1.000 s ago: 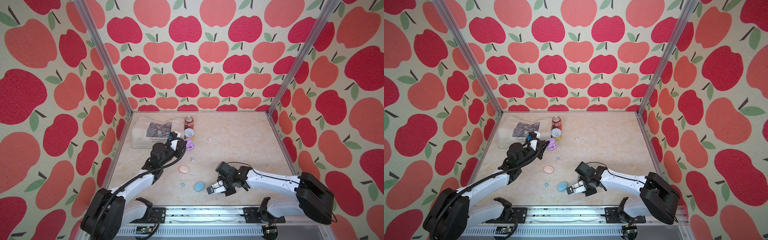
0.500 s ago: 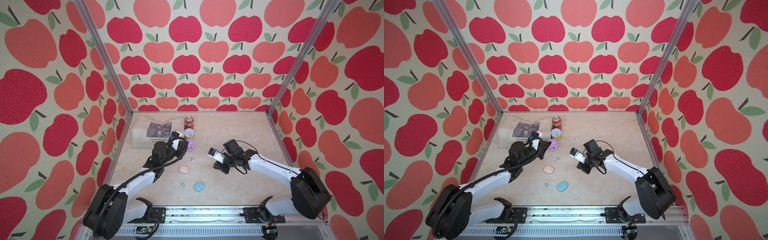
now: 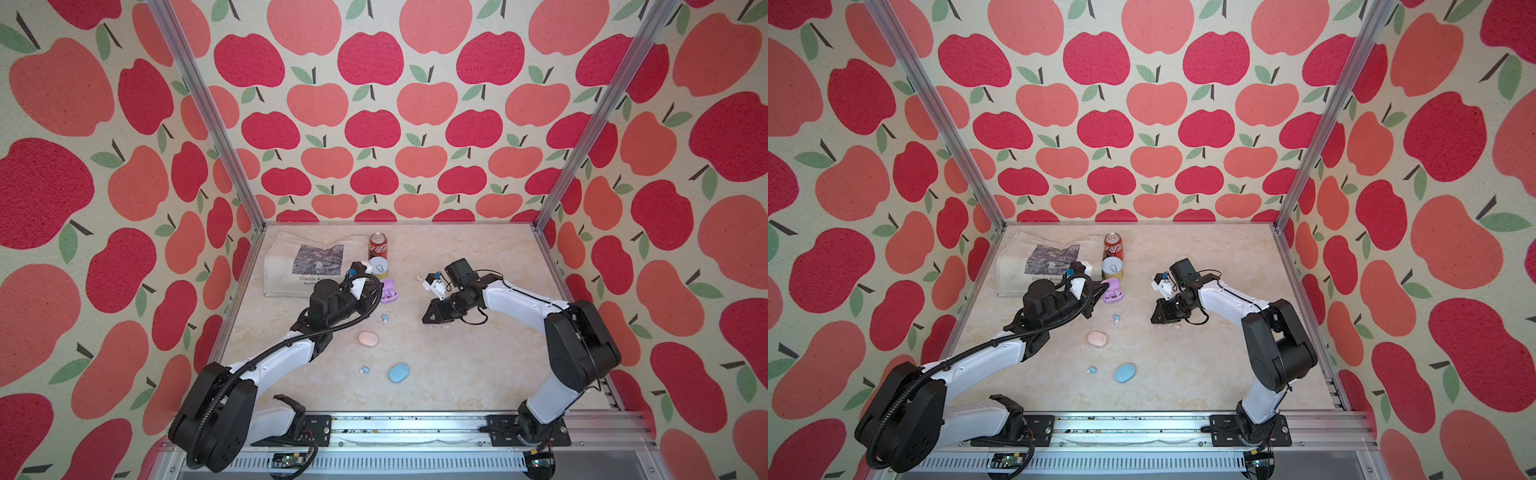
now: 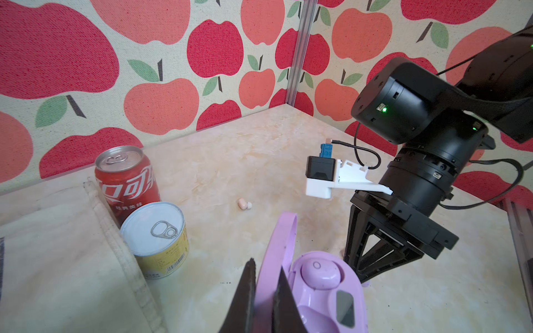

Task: Insert wireless bluetooth earbuds into charging case
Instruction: Insert the wireless bluetooth earbud into the charging case.

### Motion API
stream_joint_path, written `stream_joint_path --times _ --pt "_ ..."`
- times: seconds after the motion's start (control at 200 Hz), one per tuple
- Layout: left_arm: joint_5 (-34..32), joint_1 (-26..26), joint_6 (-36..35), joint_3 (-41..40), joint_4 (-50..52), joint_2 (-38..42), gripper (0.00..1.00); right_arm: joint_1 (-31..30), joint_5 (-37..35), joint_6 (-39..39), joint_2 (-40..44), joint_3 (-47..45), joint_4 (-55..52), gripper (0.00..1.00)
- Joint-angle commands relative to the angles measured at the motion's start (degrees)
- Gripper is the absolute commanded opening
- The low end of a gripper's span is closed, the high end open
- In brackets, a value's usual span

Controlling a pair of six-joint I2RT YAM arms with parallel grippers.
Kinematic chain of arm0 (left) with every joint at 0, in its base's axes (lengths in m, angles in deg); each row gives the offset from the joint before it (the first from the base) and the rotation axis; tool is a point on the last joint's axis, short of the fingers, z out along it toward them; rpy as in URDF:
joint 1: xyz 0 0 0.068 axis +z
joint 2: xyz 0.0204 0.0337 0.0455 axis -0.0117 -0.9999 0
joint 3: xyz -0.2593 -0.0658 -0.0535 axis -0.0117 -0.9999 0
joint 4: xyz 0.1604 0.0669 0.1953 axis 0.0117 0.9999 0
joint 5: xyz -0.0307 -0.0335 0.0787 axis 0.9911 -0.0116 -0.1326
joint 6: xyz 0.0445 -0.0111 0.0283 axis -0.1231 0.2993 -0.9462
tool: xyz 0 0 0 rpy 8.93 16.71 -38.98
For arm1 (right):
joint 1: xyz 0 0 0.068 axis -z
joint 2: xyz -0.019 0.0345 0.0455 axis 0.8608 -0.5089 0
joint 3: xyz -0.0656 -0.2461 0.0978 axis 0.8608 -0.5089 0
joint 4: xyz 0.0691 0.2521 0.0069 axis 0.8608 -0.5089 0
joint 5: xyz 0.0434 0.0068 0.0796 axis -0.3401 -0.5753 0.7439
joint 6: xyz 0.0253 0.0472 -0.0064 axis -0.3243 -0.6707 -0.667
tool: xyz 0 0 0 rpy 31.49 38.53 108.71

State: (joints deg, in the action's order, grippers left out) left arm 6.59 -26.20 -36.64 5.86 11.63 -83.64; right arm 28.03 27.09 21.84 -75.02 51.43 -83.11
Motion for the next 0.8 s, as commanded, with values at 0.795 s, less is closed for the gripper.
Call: stream_joint_path --times 0.795 --pt "-5.3 -8.1 1.8 9.4 -15.1 -17.1 0.00 0.2 8.2 -21.5 17.9 1.9 21.6 0.12"
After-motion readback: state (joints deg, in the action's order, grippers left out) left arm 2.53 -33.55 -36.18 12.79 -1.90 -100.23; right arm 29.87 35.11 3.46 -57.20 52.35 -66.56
